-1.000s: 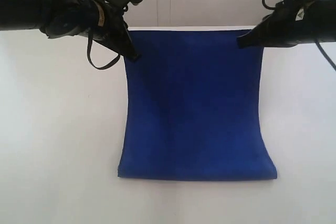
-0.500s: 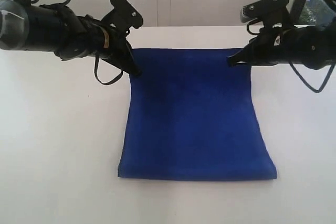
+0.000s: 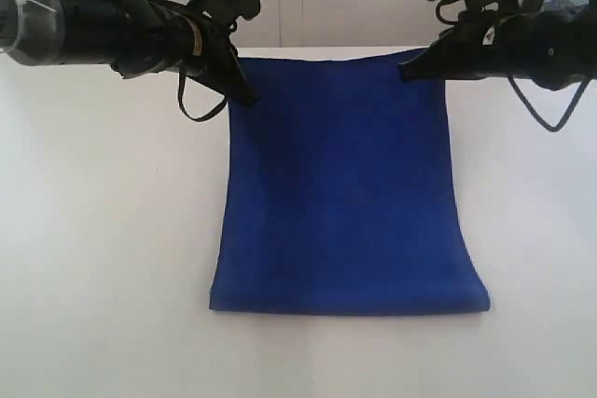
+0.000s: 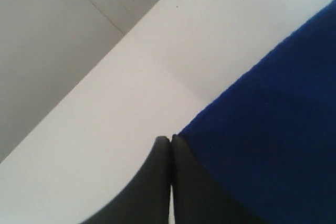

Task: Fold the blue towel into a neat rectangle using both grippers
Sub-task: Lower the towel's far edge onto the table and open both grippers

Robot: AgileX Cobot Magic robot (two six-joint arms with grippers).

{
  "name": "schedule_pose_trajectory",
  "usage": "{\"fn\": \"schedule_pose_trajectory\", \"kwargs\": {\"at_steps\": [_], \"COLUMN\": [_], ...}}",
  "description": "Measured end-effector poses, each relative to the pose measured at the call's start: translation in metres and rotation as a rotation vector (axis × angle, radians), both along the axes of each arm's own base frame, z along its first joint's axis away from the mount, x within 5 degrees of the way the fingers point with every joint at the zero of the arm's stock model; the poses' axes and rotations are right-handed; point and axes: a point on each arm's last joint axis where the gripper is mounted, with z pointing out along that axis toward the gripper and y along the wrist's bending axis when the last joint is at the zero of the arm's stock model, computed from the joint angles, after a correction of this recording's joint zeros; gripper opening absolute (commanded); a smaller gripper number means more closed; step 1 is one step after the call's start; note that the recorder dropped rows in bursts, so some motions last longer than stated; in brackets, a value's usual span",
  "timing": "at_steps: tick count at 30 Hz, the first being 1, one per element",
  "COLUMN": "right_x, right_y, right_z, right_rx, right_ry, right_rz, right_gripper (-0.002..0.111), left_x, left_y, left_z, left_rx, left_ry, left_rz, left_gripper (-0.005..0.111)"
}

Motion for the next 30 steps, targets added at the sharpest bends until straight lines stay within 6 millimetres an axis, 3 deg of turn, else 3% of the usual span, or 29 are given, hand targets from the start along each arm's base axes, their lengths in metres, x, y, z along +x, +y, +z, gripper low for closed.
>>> {"fn": "schedule_pose_trajectory", "kwargs": {"at_steps": [6, 13, 22, 26, 30], "right_x": [0.009, 0.017, 0.021, 0.021, 0.022], "right_y": [-0.003, -0.007, -0.008, -0.008, -0.008], "right_z": [-0.026, -0.047, -0.062, -0.064, -0.063], "right_rx": [0.001, 0.001, -0.003, -0.003, -0.005], "right_ry": [0.024, 0.019, 0.019, 0.023, 0.010], "right_rz": [-0.006, -0.009, -0.007, -0.007, -0.004], "right_gripper": [0.000, 0.000, 0.001, 0.014, 0.036], "left_x": [0.009, 0.015, 0.018, 0.018, 0.018], "left_y": [0.004, 0.004, 0.002, 0.002, 0.002], "left_z": [-0.022, -0.033, -0.047, -0.047, -0.047], "left_rx": [0.016, -0.008, -0.003, 0.003, 0.010], "left_ry": [0.026, 0.014, 0.032, 0.028, 0.025], "left_rz": [0.000, -0.023, -0.030, -0.036, -0.040], "left_gripper": [0.000, 0.000, 0.000, 0.002, 0.021]}}
